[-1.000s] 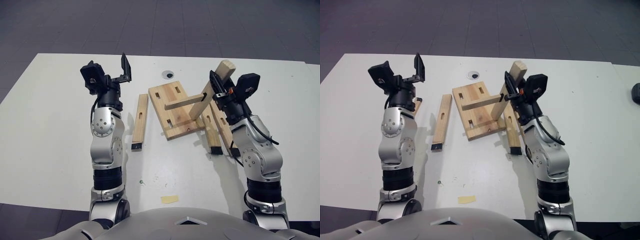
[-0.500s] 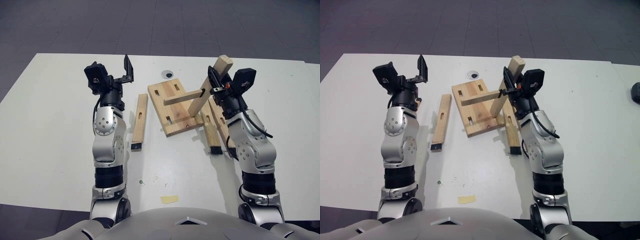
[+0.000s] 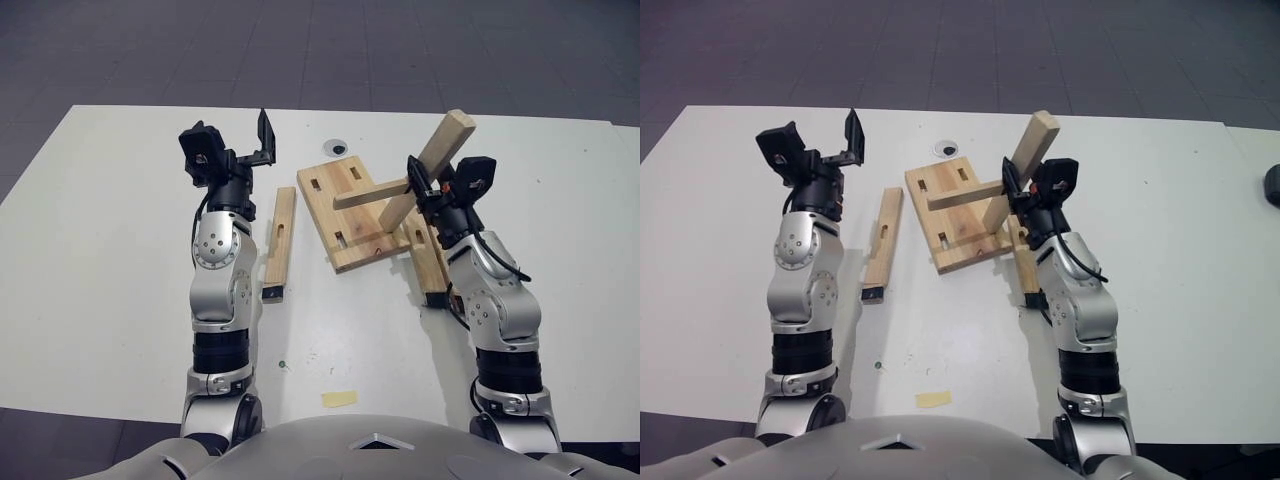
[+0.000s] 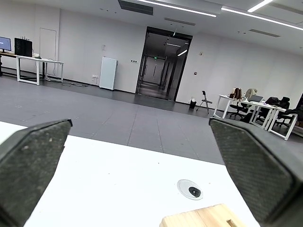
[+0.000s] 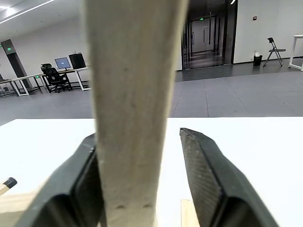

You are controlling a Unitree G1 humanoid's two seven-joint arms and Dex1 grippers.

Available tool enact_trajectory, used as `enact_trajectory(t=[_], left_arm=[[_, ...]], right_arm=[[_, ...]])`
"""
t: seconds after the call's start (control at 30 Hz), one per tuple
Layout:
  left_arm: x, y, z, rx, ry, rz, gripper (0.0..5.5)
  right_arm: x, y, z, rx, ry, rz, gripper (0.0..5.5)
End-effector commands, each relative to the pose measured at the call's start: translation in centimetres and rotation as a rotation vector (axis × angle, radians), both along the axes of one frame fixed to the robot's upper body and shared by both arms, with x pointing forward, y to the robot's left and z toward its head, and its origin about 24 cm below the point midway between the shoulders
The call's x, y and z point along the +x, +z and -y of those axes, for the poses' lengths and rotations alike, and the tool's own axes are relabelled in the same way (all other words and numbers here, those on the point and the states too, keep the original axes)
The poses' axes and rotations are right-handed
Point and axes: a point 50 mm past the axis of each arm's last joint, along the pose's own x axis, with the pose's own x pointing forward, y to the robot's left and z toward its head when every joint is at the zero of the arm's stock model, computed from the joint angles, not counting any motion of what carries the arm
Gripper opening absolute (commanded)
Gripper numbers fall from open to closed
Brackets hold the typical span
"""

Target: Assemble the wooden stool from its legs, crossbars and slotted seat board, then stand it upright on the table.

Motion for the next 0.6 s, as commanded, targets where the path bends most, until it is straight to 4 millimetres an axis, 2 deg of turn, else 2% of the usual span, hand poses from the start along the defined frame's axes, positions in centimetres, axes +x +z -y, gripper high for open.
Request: enact_trajectory(t=[0.03, 0.17, 0.3, 0.47, 0.53, 0.6], left_arm=[[0.2, 0.3, 0.4, 0.015, -0.017, 0.013, 5.4], [0.3, 0.3, 1.0, 0.017, -0.039, 0.014, 5.4], [0.2, 0.1, 1.5, 0.018, -0.06, 0.012, 5.4], [0.2, 0.1, 1.2, 0.021, -0.052, 0.007, 5.4], [0.1, -0.1, 0.8, 0.027, -0.04, -0.007, 5.4], [0.0, -0.6, 0.0, 0.049, -0.011, -0.049, 5.4]], right_arm=[[0.0, -1.2, -0.1, 0.002, -0.015, -0.063, 3.29], [0.2, -0.3, -0.2, 0.055, -0.013, -0.01, 3.91], [0.2, 1.7, 0.4, 0.111, -0.006, 0.077, 4.65], [-0.3, 5.9, 1.0, 0.12, 0.053, 0.222, 5.38], [-0.5, 7.7, 1.3, 0.105, 0.075, 0.282, 5.38], [-0.4, 10.4, 2.6, 0.158, 0.048, 0.37, 5.38]])
